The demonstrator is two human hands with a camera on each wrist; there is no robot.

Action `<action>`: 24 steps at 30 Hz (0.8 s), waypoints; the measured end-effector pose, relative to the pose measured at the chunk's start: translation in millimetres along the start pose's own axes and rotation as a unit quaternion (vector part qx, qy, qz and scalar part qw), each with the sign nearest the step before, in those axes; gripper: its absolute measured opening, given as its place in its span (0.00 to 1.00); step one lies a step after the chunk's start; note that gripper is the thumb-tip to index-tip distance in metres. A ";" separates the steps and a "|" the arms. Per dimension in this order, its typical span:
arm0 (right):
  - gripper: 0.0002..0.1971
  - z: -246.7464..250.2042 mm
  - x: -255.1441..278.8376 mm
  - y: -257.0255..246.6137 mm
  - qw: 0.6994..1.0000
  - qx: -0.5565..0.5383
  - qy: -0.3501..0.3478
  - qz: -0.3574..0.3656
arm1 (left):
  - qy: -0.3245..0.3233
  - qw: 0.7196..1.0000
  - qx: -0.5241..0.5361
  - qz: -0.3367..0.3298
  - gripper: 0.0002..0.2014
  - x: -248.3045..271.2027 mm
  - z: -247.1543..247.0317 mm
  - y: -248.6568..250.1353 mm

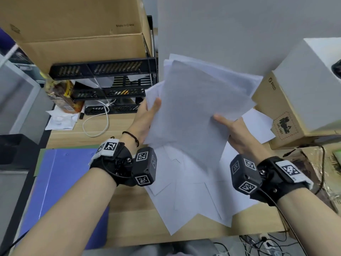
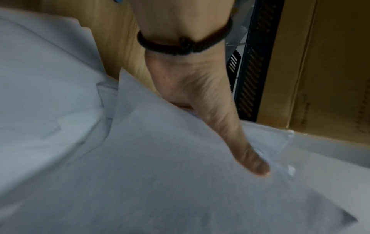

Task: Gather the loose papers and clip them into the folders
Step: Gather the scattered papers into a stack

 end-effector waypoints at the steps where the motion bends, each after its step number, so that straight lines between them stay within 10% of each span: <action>1: 0.22 -3.0 3.4 8.6 1.000 0.023 -0.008 -0.011 | -0.016 0.999 -0.028 0.015 0.34 3.3 2.7 -10.1; 9: 0.22 11.5 27.7 64.9 0.988 0.128 0.001 -0.084 | 0.012 0.972 -0.204 0.118 0.33 24.7 16.0 -64.5; 18: 0.27 4.3 27.2 -10.4 0.997 0.049 0.014 0.050 | -0.030 0.987 -0.157 0.027 0.24 16.7 -1.2 -2.4; 24: 0.17 34.3 31.7 50.1 0.980 0.094 0.161 -0.063 | -0.063 0.975 -0.202 0.071 0.28 29.0 -1.7 -47.1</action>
Point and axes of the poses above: each hand's wrist, its own x-axis away from the middle knuckle, its own z-axis out of the back of the hand, y = z × x, the point moved 7 cm from there along -x, towards the middle knuckle, and after that the axes turned 3 degrees about -x, right-handed, at the moved point
